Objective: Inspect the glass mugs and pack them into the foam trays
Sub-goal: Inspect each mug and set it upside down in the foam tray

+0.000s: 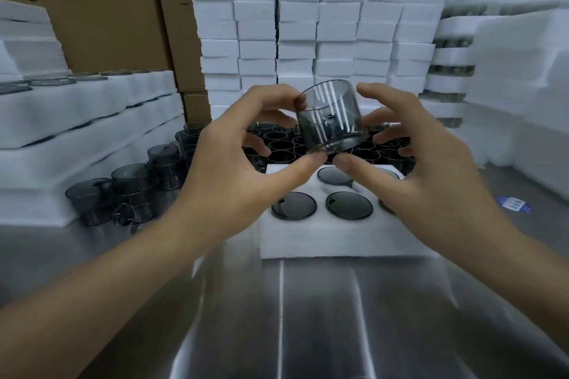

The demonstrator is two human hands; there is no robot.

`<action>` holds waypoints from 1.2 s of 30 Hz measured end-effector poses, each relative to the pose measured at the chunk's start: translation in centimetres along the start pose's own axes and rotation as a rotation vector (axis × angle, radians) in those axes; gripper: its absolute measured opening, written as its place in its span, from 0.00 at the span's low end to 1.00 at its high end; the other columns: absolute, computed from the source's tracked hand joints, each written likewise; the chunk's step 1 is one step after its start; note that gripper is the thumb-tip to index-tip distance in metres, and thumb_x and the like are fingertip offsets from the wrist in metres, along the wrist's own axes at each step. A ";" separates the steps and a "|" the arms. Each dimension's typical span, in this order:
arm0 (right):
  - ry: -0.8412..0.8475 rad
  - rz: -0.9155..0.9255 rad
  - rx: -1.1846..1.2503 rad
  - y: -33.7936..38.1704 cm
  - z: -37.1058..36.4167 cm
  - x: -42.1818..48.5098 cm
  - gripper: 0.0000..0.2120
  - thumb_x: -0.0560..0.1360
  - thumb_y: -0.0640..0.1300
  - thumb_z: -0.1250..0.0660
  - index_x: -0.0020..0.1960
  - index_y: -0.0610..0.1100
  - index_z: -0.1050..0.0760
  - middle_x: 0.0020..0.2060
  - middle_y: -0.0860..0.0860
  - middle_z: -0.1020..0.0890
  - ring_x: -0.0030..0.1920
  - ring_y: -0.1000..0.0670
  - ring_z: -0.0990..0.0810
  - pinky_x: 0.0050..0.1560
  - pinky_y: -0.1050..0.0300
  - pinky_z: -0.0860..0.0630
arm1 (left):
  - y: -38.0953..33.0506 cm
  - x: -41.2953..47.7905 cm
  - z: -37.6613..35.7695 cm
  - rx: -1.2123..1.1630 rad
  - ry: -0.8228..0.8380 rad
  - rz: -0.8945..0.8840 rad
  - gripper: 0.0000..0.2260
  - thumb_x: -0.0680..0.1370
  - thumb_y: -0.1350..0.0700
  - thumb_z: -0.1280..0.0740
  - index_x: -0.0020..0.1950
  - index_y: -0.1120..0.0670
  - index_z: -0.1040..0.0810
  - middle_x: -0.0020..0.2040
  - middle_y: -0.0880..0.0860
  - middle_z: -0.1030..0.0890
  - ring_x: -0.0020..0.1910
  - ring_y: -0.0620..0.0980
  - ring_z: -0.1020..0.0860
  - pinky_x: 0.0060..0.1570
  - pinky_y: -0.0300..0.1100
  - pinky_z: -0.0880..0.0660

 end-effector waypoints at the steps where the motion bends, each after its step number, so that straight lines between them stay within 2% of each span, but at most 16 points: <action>1: 0.042 -0.025 -0.031 -0.4 0.0 0.1 0.32 0.75 0.69 0.31 0.76 0.72 0.37 0.61 0.64 0.21 0.61 0.59 0.21 0.61 0.51 0.24 | 0.7 0.0 0.1 0.008 -0.004 0.044 0.22 0.76 0.50 0.20 0.67 0.46 0.22 0.63 0.42 0.17 0.65 0.49 0.18 0.49 0.45 0.19; 4: 0.165 -0.088 -0.138 -1.5 0.2 0.1 0.28 0.77 0.62 0.34 0.75 0.71 0.37 0.61 0.64 0.23 0.63 0.58 0.24 0.64 0.46 0.24 | 3.2 -0.2 0.6 -0.042 0.007 0.202 0.22 0.75 0.52 0.18 0.67 0.45 0.20 0.62 0.43 0.16 0.63 0.46 0.17 0.51 0.49 0.17; 6: 0.255 -0.104 -0.225 -2.0 0.0 0.0 0.25 0.78 0.61 0.37 0.73 0.71 0.36 0.60 0.63 0.23 0.63 0.56 0.24 0.64 0.45 0.24 | 4.8 -0.6 0.5 -0.111 0.000 0.297 0.22 0.74 0.52 0.19 0.67 0.47 0.19 0.62 0.44 0.15 0.59 0.46 0.14 0.54 0.46 0.16; 9: 0.388 -0.160 -0.259 -2.9 -0.7 -0.2 0.20 0.81 0.60 0.38 0.71 0.71 0.35 0.56 0.65 0.22 0.61 0.55 0.21 0.62 0.45 0.22 | 6.8 -1.3 -0.1 -0.195 -0.007 0.408 0.23 0.75 0.55 0.19 0.68 0.51 0.19 0.62 0.48 0.15 0.55 0.48 0.12 0.61 0.47 0.17; 14: 0.410 -0.189 -0.240 -3.1 -0.9 -0.2 0.19 0.79 0.63 0.41 0.69 0.72 0.34 0.53 0.67 0.22 0.56 0.57 0.20 0.59 0.44 0.20 | 7.3 -1.7 -0.9 -0.124 0.043 0.388 0.24 0.73 0.47 0.18 0.68 0.42 0.19 0.61 0.39 0.15 0.56 0.42 0.13 0.55 0.37 0.18; 18: 0.416 -0.207 -0.243 -2.9 -0.9 -0.2 0.18 0.79 0.63 0.42 0.69 0.71 0.33 0.54 0.66 0.22 0.55 0.56 0.20 0.59 0.44 0.20 | 7.1 -1.8 -1.0 -0.051 0.026 0.341 0.23 0.73 0.46 0.18 0.67 0.40 0.18 0.60 0.38 0.16 0.57 0.40 0.15 0.50 0.36 0.18; 20: 0.401 -0.203 -0.246 -2.6 -0.9 -0.1 0.20 0.78 0.63 0.42 0.71 0.69 0.31 0.56 0.65 0.22 0.57 0.56 0.20 0.60 0.45 0.21 | 6.9 -1.7 -1.1 -0.140 -0.002 0.358 0.22 0.74 0.50 0.18 0.66 0.44 0.18 0.59 0.41 0.14 0.56 0.43 0.13 0.53 0.38 0.18; 24: 0.331 -0.160 -0.262 -2.5 -0.7 -0.2 0.28 0.77 0.67 0.40 0.76 0.64 0.31 0.63 0.65 0.22 0.66 0.57 0.24 0.65 0.48 0.24 | 5.5 -1.0 -0.9 -0.363 -0.065 0.377 0.20 0.75 0.58 0.19 0.65 0.53 0.17 0.59 0.50 0.13 0.56 0.52 0.12 0.59 0.40 0.18; 26: 0.327 -0.152 -0.194 -2.3 -0.7 -0.3 0.34 0.75 0.73 0.39 0.79 0.68 0.38 0.69 0.65 0.24 0.67 0.58 0.24 0.66 0.47 0.23 | 4.5 -1.0 -0.9 -0.391 -0.012 0.342 0.20 0.74 0.59 0.20 0.64 0.53 0.18 0.60 0.52 0.13 0.57 0.53 0.12 0.60 0.42 0.18; 28: 0.342 -0.139 -0.084 -1.8 -0.8 -0.5 0.38 0.73 0.75 0.36 0.79 0.76 0.47 0.71 0.65 0.25 0.64 0.57 0.21 0.63 0.48 0.22 | 3.6 -1.3 -1.2 -0.385 0.052 0.316 0.20 0.73 0.57 0.21 0.64 0.52 0.19 0.61 0.52 0.14 0.59 0.54 0.13 0.59 0.45 0.17; 30: 0.362 -0.109 -0.020 -1.6 -1.0 -0.7 0.39 0.73 0.72 0.32 0.77 0.81 0.50 0.68 0.66 0.22 0.62 0.51 0.17 0.57 0.55 0.23 | 3.2 -2.0 -1.7 -0.368 0.091 0.306 0.21 0.74 0.58 0.22 0.66 0.53 0.21 0.62 0.51 0.14 0.60 0.53 0.13 0.60 0.46 0.17; 32: 0.384 -0.088 0.030 -1.5 -1.2 -0.7 0.38 0.75 0.66 0.29 0.77 0.80 0.47 0.65 0.69 0.22 0.57 0.44 0.14 0.46 0.66 0.26 | 3.1 -2.4 -2.1 -0.317 0.117 0.285 0.20 0.75 0.59 0.24 0.67 0.53 0.21 0.62 0.50 0.14 0.63 0.52 0.15 0.65 0.48 0.19; 33: 0.387 -0.076 0.075 -1.5 -1.3 -0.7 0.36 0.76 0.62 0.27 0.77 0.77 0.43 0.65 0.69 0.20 0.56 0.43 0.13 0.42 0.67 0.26 | 3.2 -2.6 -2.2 -0.275 0.134 0.264 0.20 0.76 0.59 0.25 0.67 0.53 0.21 0.62 0.48 0.14 0.65 0.51 0.16 0.67 0.50 0.20; 34: 0.384 -0.054 0.128 -1.6 -1.3 -0.6 0.34 0.77 0.57 0.25 0.77 0.73 0.38 0.64 0.68 0.18 0.56 0.45 0.13 0.42 0.69 0.25 | 3.3 -2.8 -2.2 -0.228 0.153 0.241 0.20 0.77 0.58 0.25 0.68 0.52 0.22 0.63 0.47 0.14 0.66 0.49 0.17 0.69 0.51 0.22; 36: 0.382 -0.025 0.240 -1.6 -1.3 -0.4 0.31 0.76 0.48 0.22 0.74 0.65 0.30 0.60 0.62 0.16 0.58 0.52 0.14 0.49 0.68 0.22 | 3.5 -3.2 -2.4 -0.161 0.189 0.213 0.21 0.78 0.58 0.26 0.70 0.49 0.23 0.63 0.43 0.14 0.68 0.46 0.18 0.71 0.49 0.25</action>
Point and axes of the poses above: each hand's wrist, its own x-axis towards the middle knuckle, its own z-axis out of the back of the hand, y = z × x, the point moved 1 cm from there along x, towards the middle knuckle
